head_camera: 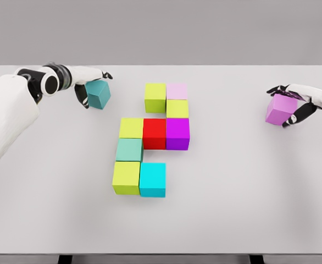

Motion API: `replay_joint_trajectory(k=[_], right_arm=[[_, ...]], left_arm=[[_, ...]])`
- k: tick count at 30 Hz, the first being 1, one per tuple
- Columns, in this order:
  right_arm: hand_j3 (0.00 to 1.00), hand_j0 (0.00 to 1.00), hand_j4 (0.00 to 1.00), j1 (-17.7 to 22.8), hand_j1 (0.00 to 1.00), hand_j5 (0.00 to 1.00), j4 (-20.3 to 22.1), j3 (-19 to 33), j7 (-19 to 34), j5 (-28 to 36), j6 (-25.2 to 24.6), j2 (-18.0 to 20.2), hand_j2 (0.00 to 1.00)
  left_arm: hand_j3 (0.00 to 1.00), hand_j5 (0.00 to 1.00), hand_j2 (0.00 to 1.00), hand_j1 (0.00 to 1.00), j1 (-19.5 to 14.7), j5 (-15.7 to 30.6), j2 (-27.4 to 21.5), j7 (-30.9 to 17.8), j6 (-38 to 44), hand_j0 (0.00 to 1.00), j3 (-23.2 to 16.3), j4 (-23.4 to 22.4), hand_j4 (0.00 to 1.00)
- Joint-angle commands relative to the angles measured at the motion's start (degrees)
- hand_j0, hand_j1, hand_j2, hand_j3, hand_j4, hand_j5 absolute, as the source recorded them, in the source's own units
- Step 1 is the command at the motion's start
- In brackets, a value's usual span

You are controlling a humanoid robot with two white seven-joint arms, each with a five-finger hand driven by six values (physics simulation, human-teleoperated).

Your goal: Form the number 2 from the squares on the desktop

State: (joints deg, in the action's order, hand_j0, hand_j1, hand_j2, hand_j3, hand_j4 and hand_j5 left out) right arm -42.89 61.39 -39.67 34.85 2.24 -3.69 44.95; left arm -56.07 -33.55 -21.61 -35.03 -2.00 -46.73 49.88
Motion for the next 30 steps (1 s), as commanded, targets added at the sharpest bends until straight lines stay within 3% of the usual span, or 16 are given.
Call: replay_joint_trajectory(k=[1, 4, 7, 10, 15, 23, 25, 28, 30], right_arm=[[0.67, 0.67, 0.67, 0.0, 0.67, 0.67, 0.0, -0.2, 0.2, 0.1, 0.3, -0.2, 0.67], [0.6, 0.6, 0.6, 0.0, 0.6, 0.6, -0.1, -0.2, 0.2, -2.1, 1.7, -0.2, 0.6], [0.38, 0.38, 0.38, 0.1, 0.38, 0.38, 0.0, -0.1, 0.2, -3.5, 3.8, -0.2, 0.38], [0.38, 0.38, 0.38, 0.0, 0.38, 0.38, 0.8, -0.1, 0.2, -3.6, 6.4, -0.2, 0.38], [0.42, 0.42, 0.42, 0.0, 0.42, 0.42, 5.0, 0.1, 0.2, -3.6, 20.0, 1.3, 0.42], [0.42, 0.42, 0.42, 1.5, 0.42, 0.42, 24.6, -1.2, 0.2, -3.8, 33.2, 7.5, 0.42], [0.42, 0.42, 0.42, 2.5, 0.42, 0.42, 28.8, -1.2, 0.2, -3.8, 38.6, 9.0, 0.42], [0.42, 0.42, 0.42, 3.7, 0.42, 0.42, 31.6, -2.5, 0.2, -3.8, 38.7, 9.8, 0.42], [0.42, 0.42, 0.42, 4.1, 0.42, 0.42, 36.4, -4.1, 0.2, -3.8, 38.7, 10.8, 0.42]], left_arm=[[1.0, 1.0, 1.0, 1.0, 0.0, -0.3, 0.2, 0.0, -0.1, 1.0, 0.1, -0.5, 1.0], [1.0, 1.0, 1.0, 1.0, 0.0, -0.3, 0.2, 0.0, -0.1, 1.0, 0.1, -0.6, 1.0], [0.95, 0.95, 0.95, 0.95, -0.1, -0.3, 0.6, 0.0, -0.1, 0.95, 0.1, -2.1, 0.95], [0.82, 0.82, 0.82, 0.82, -0.1, -0.3, 0.6, 0.0, -0.1, 0.82, 0.1, -2.1, 0.82], [0.61, 0.61, 0.61, 0.61, -0.1, -0.2, 0.9, 0.0, 0.2, 0.61, 0.2, -2.2, 0.61], [0.5, 0.5, 0.5, 0.5, -0.1, 0.4, 1.0, 0.0, 1.0, 0.5, 0.9, -2.1, 0.5], [0.49, 0.49, 0.49, 0.49, -0.1, 0.5, 1.0, 0.0, 1.0, 0.49, 1.2, -1.7, 0.49], [0.49, 0.49, 0.49, 0.49, -0.4, 0.8, 1.0, 0.0, 1.1, 0.49, 1.3, -1.4, 0.49], [0.49, 0.49, 0.49, 0.49, -0.4, 1.0, 1.0, 0.0, 1.6, 0.49, 1.5, -1.2, 0.49]])
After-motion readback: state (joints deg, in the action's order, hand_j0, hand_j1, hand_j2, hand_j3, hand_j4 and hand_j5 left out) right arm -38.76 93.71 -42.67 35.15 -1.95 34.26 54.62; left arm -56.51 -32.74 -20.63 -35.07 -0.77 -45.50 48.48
